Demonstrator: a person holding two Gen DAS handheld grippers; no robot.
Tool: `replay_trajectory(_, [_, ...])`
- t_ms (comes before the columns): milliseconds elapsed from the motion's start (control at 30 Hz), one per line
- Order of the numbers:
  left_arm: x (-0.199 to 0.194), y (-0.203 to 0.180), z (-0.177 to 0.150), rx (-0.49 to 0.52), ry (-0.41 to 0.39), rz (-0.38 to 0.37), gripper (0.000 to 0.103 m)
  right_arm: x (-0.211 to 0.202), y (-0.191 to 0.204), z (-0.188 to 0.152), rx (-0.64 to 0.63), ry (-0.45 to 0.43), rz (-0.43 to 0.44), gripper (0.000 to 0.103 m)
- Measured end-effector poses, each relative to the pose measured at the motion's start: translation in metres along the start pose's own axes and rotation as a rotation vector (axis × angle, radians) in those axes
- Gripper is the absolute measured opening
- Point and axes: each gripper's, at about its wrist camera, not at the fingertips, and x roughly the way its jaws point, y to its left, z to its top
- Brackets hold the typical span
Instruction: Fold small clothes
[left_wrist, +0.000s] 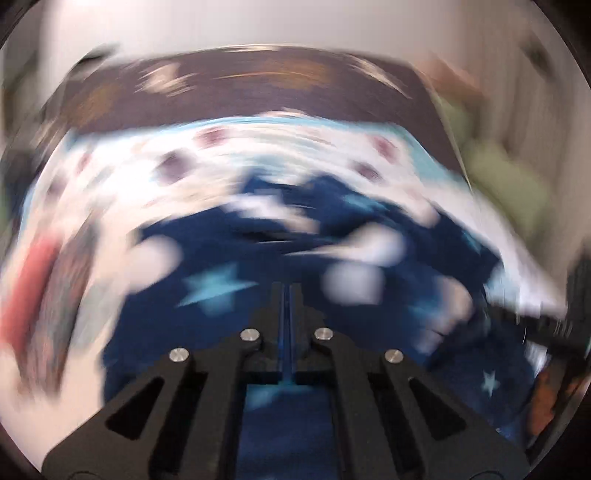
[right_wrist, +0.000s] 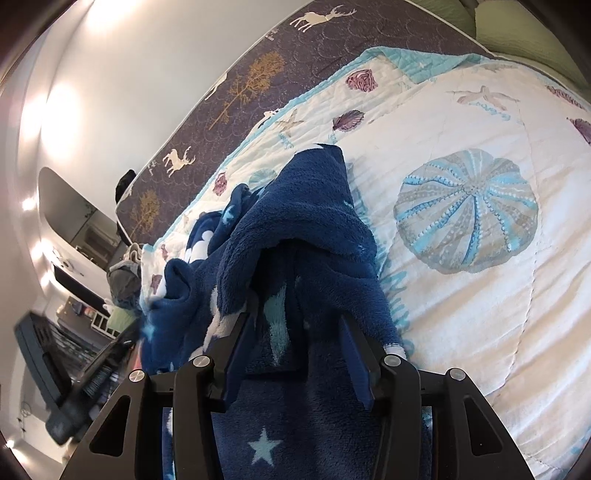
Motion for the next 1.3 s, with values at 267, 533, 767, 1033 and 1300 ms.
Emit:
replay_trajectory(267, [-0.018,0.104,-0.029,-0.361,0.019,-0.124,0.017,0.002,0.003,-0.001,-0.014,0.003,-0.015,0.050])
replay_trajectory(533, [0.002,-0.088,-0.018,0.339,0.021,-0.166,0.055,0.003,0.003,0.000,-0.010,0.002,-0.015,0.050])
replay_trajectory(767, [0.040,-0.121,-0.019,0.442,0.064,-0.010,0.012,0.002,0.001,0.000,-0.001,0.002,-0.003,0.050])
replay_trajectory(1033, [-0.014,0.030,-0.010,-0.169,0.017,-0.059,0.012,0.001,0.000,0.000,-0.001,0.003,0.005,0.051])
replay_trajectory(1300, [0.008,0.070,-0.048,-0.370,0.169,-0.144,0.053,0.002,0.001,-0.001,-0.010,0.003,-0.008,0.051])
